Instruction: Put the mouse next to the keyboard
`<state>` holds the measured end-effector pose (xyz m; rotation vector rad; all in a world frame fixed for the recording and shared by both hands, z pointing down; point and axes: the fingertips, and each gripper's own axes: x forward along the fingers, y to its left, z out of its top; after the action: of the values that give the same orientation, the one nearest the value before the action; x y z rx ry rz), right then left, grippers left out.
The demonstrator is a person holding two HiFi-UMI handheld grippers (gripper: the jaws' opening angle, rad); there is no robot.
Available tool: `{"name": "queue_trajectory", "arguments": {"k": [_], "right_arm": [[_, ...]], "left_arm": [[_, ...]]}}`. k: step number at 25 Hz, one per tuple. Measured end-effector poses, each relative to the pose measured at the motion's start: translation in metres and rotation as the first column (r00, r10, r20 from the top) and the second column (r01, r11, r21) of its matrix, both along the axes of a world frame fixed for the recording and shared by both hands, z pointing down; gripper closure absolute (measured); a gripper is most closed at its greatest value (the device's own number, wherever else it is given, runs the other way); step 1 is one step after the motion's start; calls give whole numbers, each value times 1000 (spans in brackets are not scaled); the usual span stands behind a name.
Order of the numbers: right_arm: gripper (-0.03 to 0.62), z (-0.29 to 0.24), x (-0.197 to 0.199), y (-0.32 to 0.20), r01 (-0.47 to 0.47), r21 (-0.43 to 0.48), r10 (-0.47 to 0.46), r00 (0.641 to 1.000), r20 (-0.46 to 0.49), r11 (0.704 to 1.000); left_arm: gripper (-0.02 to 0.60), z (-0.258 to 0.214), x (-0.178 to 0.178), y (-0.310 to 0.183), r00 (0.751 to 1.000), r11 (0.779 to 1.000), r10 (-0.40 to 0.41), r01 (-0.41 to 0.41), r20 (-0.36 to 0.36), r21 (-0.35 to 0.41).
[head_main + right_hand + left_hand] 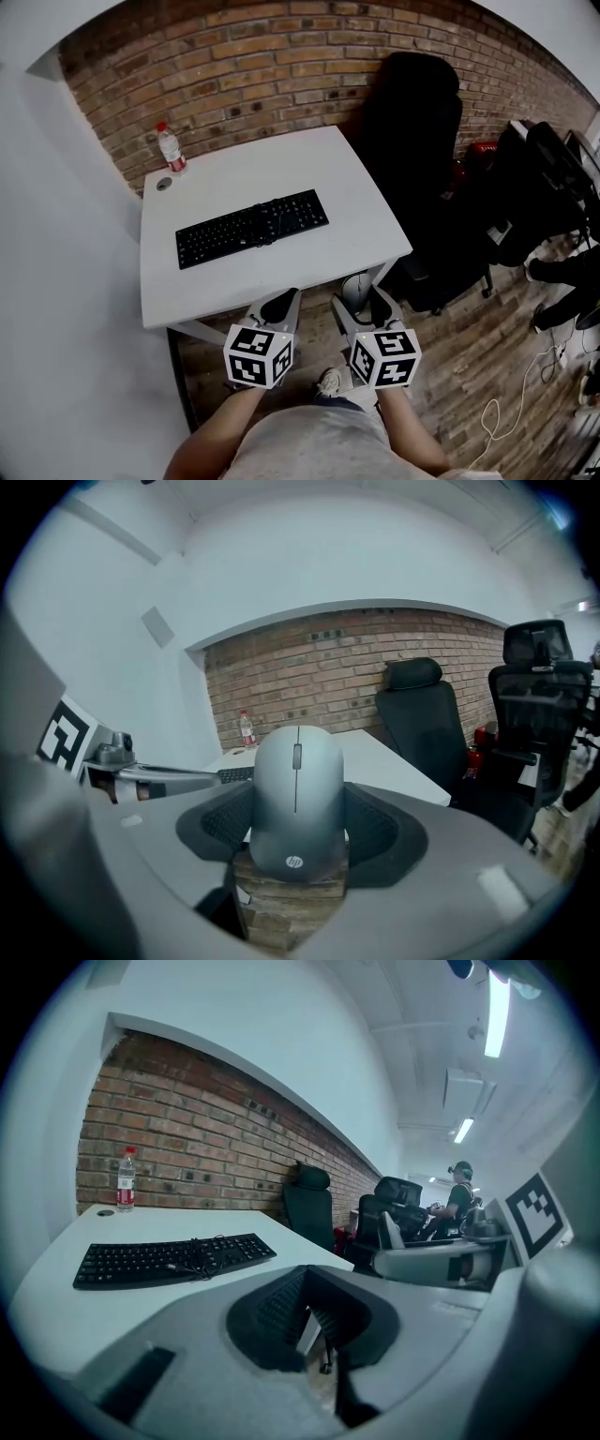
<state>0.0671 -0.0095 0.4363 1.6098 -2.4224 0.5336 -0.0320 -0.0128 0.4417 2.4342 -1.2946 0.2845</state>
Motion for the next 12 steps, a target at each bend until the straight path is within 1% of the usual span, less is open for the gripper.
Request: {"name": "queue_trajectory", "arguments": {"k": [7, 12], "right_arm": [[290, 2, 33, -42, 35, -6, -35, 999, 21, 999], [289, 5, 50, -67, 83, -16, -83, 996, 26, 996]], "left_arm": [[594, -2, 32, -40, 999, 999, -34, 34, 18, 1], [594, -3, 45, -62, 995, 996, -93, 93, 22, 2]]}}
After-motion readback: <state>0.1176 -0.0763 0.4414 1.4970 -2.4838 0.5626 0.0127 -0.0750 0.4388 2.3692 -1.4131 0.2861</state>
